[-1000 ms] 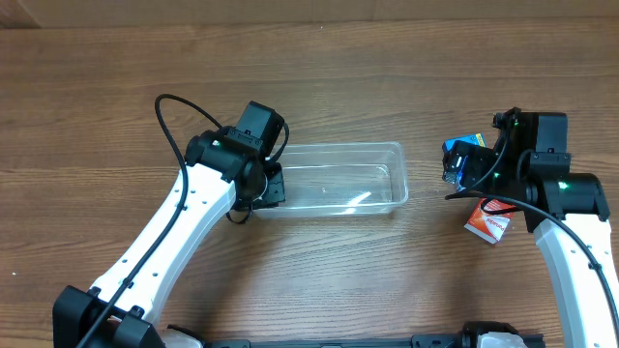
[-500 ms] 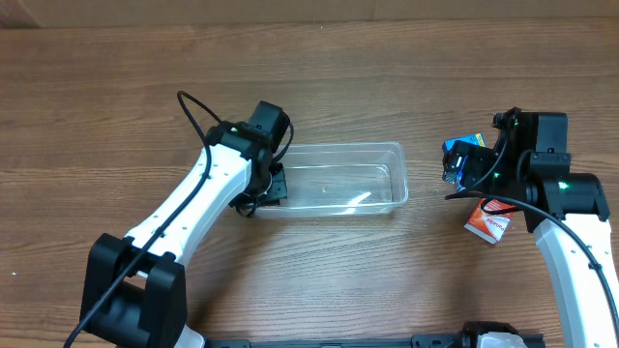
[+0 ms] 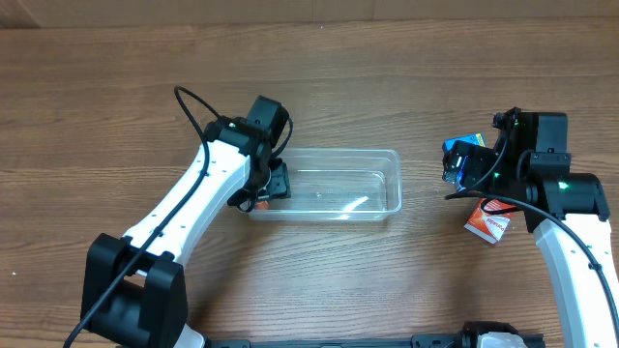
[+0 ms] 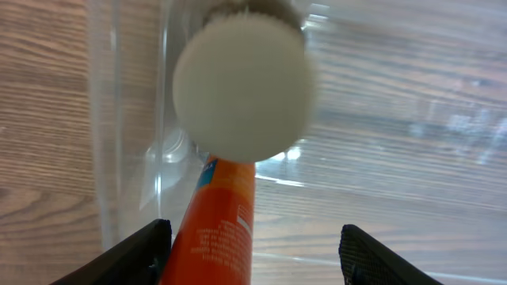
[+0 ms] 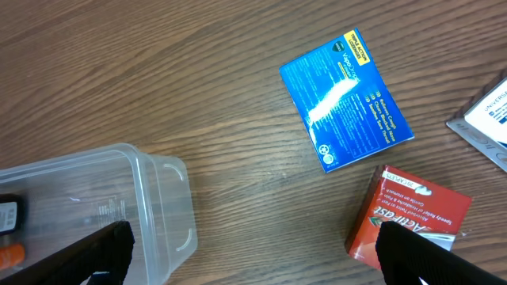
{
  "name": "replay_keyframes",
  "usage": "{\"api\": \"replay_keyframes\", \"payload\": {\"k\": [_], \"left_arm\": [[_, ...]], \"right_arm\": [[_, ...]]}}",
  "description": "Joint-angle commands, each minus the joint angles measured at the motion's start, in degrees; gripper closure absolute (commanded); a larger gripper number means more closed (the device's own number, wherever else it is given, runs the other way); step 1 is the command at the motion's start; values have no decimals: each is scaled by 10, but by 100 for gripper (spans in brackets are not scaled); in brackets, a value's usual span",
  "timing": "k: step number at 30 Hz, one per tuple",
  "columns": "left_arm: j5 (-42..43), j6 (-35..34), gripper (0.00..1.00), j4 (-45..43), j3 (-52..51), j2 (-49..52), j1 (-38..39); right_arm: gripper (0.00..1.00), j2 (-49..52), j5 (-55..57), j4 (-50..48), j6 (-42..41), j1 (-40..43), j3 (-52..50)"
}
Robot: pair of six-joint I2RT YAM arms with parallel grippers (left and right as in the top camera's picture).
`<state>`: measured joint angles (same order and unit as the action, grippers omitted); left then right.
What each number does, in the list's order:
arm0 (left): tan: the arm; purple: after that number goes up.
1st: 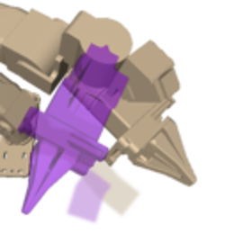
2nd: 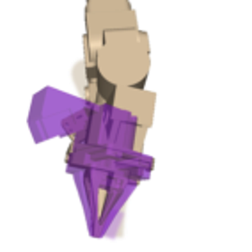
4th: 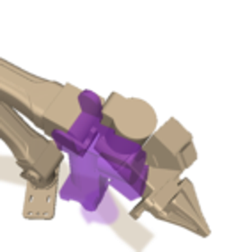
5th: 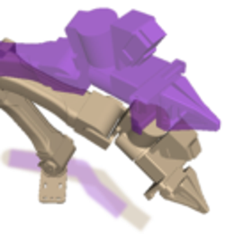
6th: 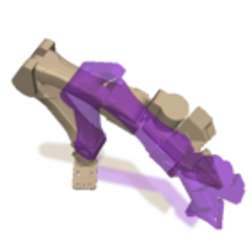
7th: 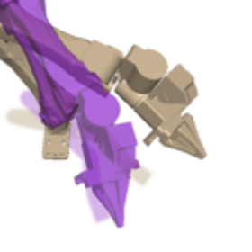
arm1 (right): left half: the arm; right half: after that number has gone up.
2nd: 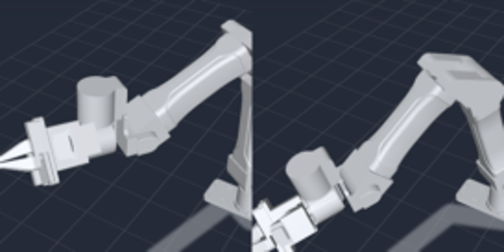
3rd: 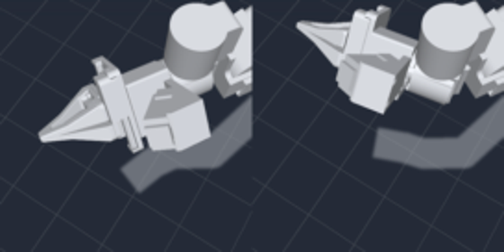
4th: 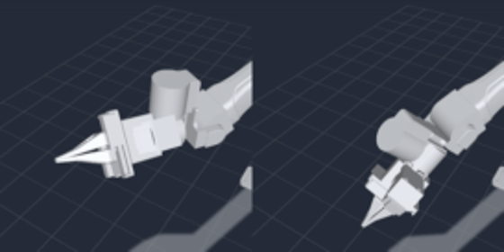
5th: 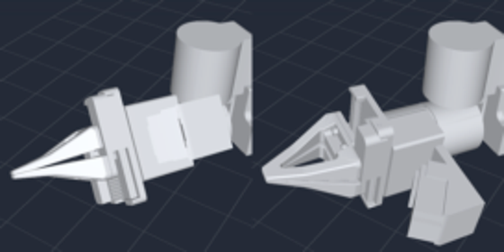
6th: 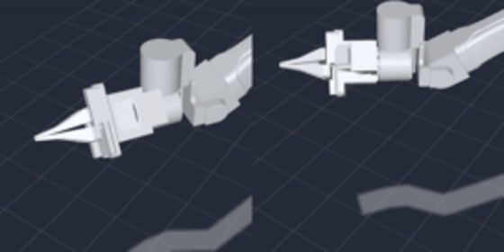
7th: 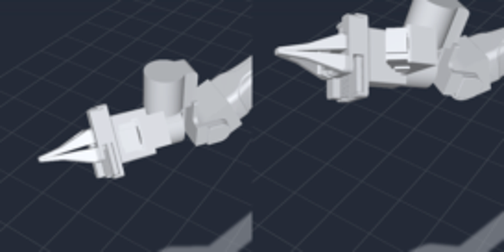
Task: Pack container
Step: 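Place the orange bottle upright in the container's left end, then grasp the blue Vicks box with the right gripper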
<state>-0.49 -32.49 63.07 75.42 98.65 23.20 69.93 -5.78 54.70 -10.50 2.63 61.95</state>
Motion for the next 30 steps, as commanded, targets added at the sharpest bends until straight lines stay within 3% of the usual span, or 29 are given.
{"api": "replay_keyframes", "payload": {"k": [1, 3, 5, 7, 12, 16, 19, 23, 26, 30], "left_arm": [[-8, 24, 30, 31, 91, 5, -5], [-26, 29, 28, 79, 158, 5, -5], [-62, 29, 18, 132, 224, 5, -6], [-85, 29, 1, 167, 271, 4, -11], [-108, 29, 0, 228, 327, -22, -64], [-49, 61, 0, 208, 327, -84, -185], [-9, 96, 0, 195, 327, -108, -271], [61, 128, 0, 175, 313, -108, -354], [59, 132, 0, 172, 298, -108, -362], [59, 133, 0, 168, 296, -108, -362]], "right_arm": [[0, 2, -4, -3, -2, 3, 19], [0, 2, -3, -3, -2, 3, 19], [0, 2, -4, -3, -2, 3, 19], [0, 2, -4, -3, -2, 3, 19], [0, 2, -3, 6, -2, 3, 19], [0, 2, 4, 12, -2, 3, 23], [0, 29, 49, 48, 3, 3, 93], [0, 156, 72, 120, 99, 7, 237], [0, 256, 73, 120, 185, 18, 239], [0, 362, 76, 97, 207, 40, 239]]}}
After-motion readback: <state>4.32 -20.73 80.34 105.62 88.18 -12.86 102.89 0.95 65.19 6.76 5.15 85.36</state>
